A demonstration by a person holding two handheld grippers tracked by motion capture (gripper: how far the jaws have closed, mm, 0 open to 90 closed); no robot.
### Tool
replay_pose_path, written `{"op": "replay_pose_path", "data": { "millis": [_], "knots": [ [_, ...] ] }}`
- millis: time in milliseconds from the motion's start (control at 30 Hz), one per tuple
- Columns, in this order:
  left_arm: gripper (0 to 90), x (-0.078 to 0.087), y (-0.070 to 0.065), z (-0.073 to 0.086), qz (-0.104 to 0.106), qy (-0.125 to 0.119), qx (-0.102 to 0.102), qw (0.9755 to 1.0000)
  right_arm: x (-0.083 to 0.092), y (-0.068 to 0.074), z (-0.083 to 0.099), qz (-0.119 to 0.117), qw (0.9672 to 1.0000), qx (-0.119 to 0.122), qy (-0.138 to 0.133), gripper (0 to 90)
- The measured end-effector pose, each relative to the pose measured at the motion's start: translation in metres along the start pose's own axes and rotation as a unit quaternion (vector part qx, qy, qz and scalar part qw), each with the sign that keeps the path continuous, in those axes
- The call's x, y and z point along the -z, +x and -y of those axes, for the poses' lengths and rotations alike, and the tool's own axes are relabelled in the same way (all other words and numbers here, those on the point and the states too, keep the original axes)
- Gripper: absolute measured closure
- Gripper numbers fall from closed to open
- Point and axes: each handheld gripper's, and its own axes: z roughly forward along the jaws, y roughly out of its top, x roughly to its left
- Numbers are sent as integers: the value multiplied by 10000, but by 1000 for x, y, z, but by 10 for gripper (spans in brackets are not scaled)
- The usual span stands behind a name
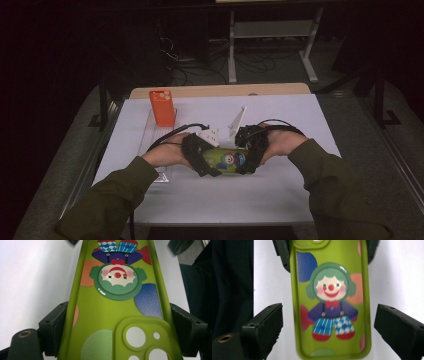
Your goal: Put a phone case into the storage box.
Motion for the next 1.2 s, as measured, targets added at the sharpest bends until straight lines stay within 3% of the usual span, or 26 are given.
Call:
{"op": "replay_pose_path", "data": {
  "millis": [133, 200, 267, 467, 633, 667, 800, 833, 867, 933, 967, 1033, 1100, 1167, 1200],
  "knots": [
    [150, 1, -1, 4, -99, -111, 248, 9996, 7, -2, 14, 215, 9991, -278, -224, 72],
    [150, 1, -3, 5, -201, -145, 383, 9990, 11, -1, 23, 236, 9976, -577, -300, 72],
    [150, 0, -4, 5, -247, -184, 479, 9984, 14, -4, 32, 382, 9955, -626, -599, 72],
    [150, -2, -7, 7, -600, -173, 816, 9947, 17, -2, 59, 736, 9842, -1233, -1039, 72],
    [151, -3, -7, 9, -864, -322, 1234, 9881, 12, 4, 75, 1024, 9660, -1977, -1317, 41],
    [150, -3, -7, 9, -915, -359, 1264, 9871, 10, 7, 78, 978, 9601, -2192, -1434, 32],
    [151, 0, -6, 11, -1097, -411, 1407, 9831, 2, 10, 88, 1105, 9483, -2526, -1571, 27],
    [151, 1, -5, 11, -1149, -351, 1374, 9832, 0, 11, 91, 1145, 9454, -2598, -1602, 26],
    [151, 0, -6, 11, -1181, -429, 1484, 9809, -2, 12, 94, 1199, 9432, -2637, -1625, 26],
    [151, 1, -5, 12, -1211, -421, 1570, 9792, -5, 15, 99, 1274, 9347, -2850, -1702, 28],
    [151, 0, -6, 12, -1250, -498, 1664, 9768, -7, 16, 101, 1303, 9325, -2888, -1734, 29],
    [151, 1, -6, 12, -1259, -494, 1747, 9753, -10, 18, 105, 1325, 9263, -3050, -1773, 28],
    [151, 0, -7, 12, -1317, -527, 1800, 9734, -14, 21, 108, 1441, 9179, -3237, -1786, 29],
    [151, -1, -7, 12, -1380, -452, 1798, 9729, -16, 23, 111, 1499, 9153, -3271, -1813, 28],
    [151, -1, -7, 13, -1414, -445, 1839, 9717, -16, 25, 112, 1534, 9124, -3314, -1850, 29]
  ]
}}
